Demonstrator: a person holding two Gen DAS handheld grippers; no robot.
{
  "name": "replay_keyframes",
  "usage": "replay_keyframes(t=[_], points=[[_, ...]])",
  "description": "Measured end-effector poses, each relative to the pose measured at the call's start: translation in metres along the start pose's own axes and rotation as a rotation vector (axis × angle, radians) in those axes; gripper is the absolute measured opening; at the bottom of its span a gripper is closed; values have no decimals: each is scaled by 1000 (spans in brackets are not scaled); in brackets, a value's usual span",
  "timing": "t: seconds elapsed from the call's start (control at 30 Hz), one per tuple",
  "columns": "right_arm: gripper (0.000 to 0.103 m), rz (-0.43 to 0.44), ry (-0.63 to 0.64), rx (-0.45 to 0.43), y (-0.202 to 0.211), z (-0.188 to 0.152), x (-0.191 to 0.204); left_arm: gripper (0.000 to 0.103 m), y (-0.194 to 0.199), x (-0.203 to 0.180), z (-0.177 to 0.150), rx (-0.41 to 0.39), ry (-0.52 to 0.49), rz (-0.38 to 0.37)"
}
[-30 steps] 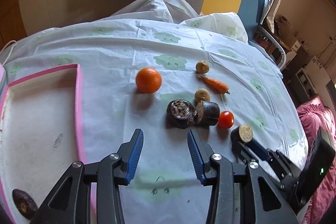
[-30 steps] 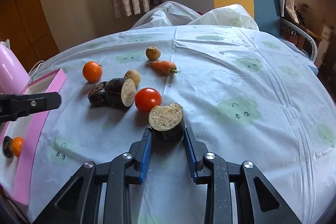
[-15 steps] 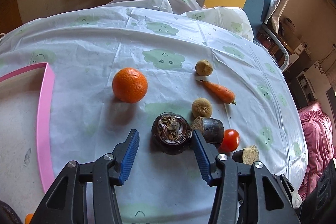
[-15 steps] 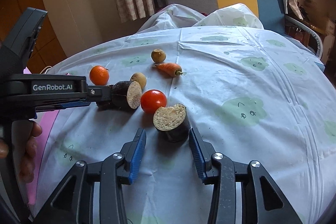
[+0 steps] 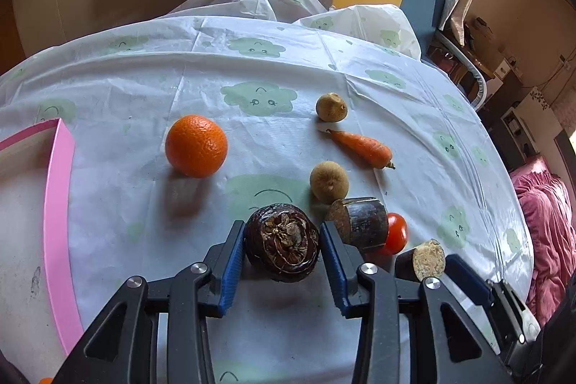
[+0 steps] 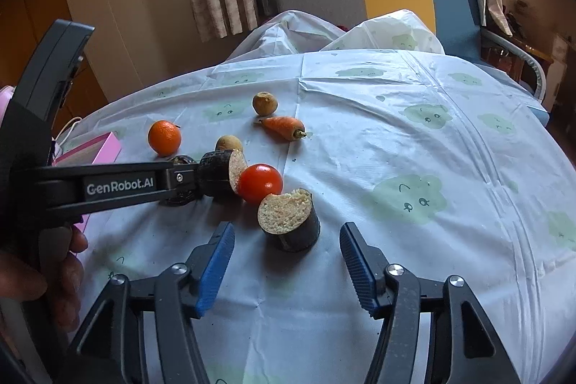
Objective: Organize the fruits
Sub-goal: 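Grasp the dark round fruit with the left gripper while the right grasps the eggplant piece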
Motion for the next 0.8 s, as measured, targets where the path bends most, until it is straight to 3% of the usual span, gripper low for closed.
replay_keyframes(t=[0.1, 0.13, 0.17, 0.63, 0.8], points=[[59, -5, -1, -7, 0, 6, 1, 42, 2, 4, -3, -2, 6, 14], [39, -13, 3, 1, -3, 8, 1, 42, 4, 5, -5, -4, 8, 19], [37, -19, 7, 17, -7, 8, 2, 42, 5, 7, -8, -3, 11, 23], [38, -10, -1, 45, -16, 4, -2, 42, 77, 34, -42, -131, 37, 79], [47, -3, 16, 49, -17, 5, 2, 42, 102, 62, -54, -178, 79, 119]])
Point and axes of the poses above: each gripper's, at about its wrist camera, not at the fingertips, and y roughly against the way its jaws point, x to its left, z to its top, the point moved 7 cm from there along -y, roughly the way its jaws point, and after that the axes turned 15 degrees about x, right-handed, at the moved point
